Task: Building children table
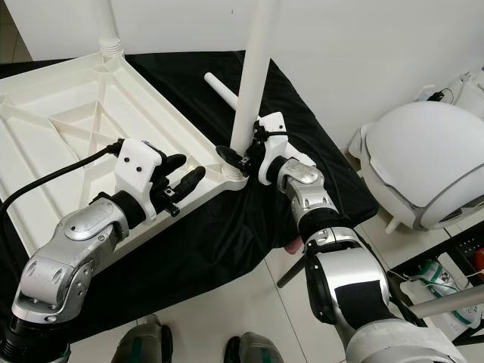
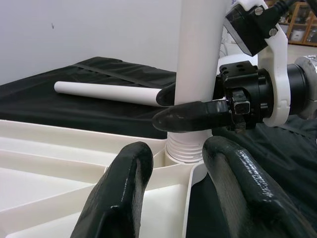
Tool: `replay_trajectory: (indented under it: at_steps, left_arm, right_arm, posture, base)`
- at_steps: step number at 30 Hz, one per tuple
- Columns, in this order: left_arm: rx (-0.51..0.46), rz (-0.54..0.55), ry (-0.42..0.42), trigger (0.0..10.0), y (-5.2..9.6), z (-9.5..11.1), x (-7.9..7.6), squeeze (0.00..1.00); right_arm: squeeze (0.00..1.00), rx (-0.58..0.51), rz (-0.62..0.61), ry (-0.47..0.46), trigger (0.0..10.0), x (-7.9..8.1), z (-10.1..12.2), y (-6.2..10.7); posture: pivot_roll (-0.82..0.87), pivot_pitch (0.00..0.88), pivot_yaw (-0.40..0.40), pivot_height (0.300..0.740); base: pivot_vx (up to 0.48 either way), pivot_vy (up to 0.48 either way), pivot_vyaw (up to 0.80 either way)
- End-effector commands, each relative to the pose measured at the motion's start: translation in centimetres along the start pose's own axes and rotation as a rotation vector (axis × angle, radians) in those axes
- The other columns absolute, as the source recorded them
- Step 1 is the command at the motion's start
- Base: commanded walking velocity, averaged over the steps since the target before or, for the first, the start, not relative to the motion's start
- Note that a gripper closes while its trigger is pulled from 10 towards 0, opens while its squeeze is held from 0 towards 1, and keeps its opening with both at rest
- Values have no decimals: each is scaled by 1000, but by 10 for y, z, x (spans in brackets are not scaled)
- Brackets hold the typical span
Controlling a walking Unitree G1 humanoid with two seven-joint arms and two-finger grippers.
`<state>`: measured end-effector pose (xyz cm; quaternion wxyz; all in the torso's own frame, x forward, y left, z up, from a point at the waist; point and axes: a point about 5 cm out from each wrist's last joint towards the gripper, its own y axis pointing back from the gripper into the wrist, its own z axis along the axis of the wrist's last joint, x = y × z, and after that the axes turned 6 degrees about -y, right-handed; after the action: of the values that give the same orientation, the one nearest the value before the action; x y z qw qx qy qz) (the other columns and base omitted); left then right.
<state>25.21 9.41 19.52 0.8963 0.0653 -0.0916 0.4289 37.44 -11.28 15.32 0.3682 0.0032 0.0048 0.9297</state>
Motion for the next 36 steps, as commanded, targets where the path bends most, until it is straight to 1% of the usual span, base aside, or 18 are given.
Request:
replay_trajectory:
  at_steps: [1, 2, 4, 8, 10, 11, 12, 14, 17, 20, 21, 23, 26, 27, 29, 30, 31, 36]
  left_arm:
    - [-6, 2, 9, 10000, 1, 2, -3, 0]
    - [-7, 0, 10, 10000, 0, 2, -3, 0]
    - [-7, 0, 10, 10000, 0, 2, -3, 0]
    - [-10, -5, 13, 10000, -1, 2, -4, 0]
    - [-12, -8, 14, 10000, -1, 2, -4, 0]
    - [-13, -12, 16, 10000, -2, 2, -5, 0]
    - [-13, -12, 16, 10000, -2, 2, -5, 0]
    - [-14, -18, 20, 10000, -3, 2, -7, 0]
    - [-15, -21, 22, 10000, -3, 2, -7, 0]
    - [-17, -28, 24, 10000, -4, 2, -9, 0]
    - [-17, -28, 24, 10000, -4, 2, -9, 0]
    - [-19, -32, 24, 10000, -5, 2, -9, 0]
    - [-20, -35, 23, 10000, -5, 2, -10, 0]
    - [-20, -37, 19, 10000, -5, 3, -9, 0]
    - [-20, -39, 16, 10000, -5, 3, -9, 0]
    - [-19, -38, 16, 10000, -5, 2, -9, 0]
    - [-20, -37, 16, 10000, -5, 2, -9, 0]
    - [-21, -38, 17, 10000, -6, 2, -9, 0]
  right_arm:
    - [0, -20, -53, -30, 0, -2, -2, 3]
    - [0, -13, -104, -29, 0, -3, -3, 2]
    - [0, -13, -104, -29, 0, -3, -3, 2]
    - [0, -20, -201, -39, 0, 0, -6, -1]
    - [0, -30, -240, -54, 0, 3, -7, -3]
    - [0, -40, -308, -94, 0, 7, -8, -8]
    - [0, -40, -308, -94, 0, 7, -8, -8]
    - [0, -53, -412, -132, 0, 18, -9, -16]
    - [0, -69, -457, -149, 0, 26, -8, -21]
    - [0, -95, -541, -208, 0, 46, -7, -32]
    - [0, -95, -541, -208, 0, 46, -7, -32]
    - [0, -94, -535, -219, 0, 55, -7, -38]
    - [0, -97, -520, -212, 0, 57, -6, -39]
    - [0, -99, -507, -198, 2627, 56, -4, -38]
    - [0, -101, -501, -190, 2627, 55, -3, -36]
    - [0, -102, -487, -174, 10000, 51, -2, -34]
    - [1000, -106, -445, -183, 10000, 48, -2, -31]
    - [1000, -125, -373, -177, 10000, 40, 2, -22]
  posture:
    - [55, 29, -80, 740]
    - [51, 29, -81, 740]
    - [51, 29, -81, 740]
    - [39, 32, -81, 740]
    - [35, 34, -81, 740]
    - [30, 35, -82, 740]
    - [30, 35, -82, 740]
    - [27, 33, -83, 740]
    - [25, 31, -84, 740]
    - [25, 22, -82, 740]
    - [25, 22, -82, 740]
    - [26, 16, -82, 740]
    - [27, 14, -83, 740]
    - [27, 9, -84, 740]
    - [27, 9, -84, 740]
    - [29, 4, -84, 740]
    - [30, 1, -85, 740]
    - [29, 0, -87, 740]
  base:
    - [0, 0, 0]
    - [0, 0, 0]
    - [0, 0, 0]
    - [0, 0, 0]
    - [0, 0, 0]
    - [0, 0, 0]
    - [0, 0, 0]
    - [0, 0, 0]
    - [0, 0, 0]
    - [0, 0, 0]
    - [0, 0, 0]
    - [0, 0, 0]
    - [0, 0, 0]
    - [0, 0, 0]
    - [0, 0, 0]
    - [0, 0, 0]
    - [0, 0, 0]
    - [0, 0, 0]
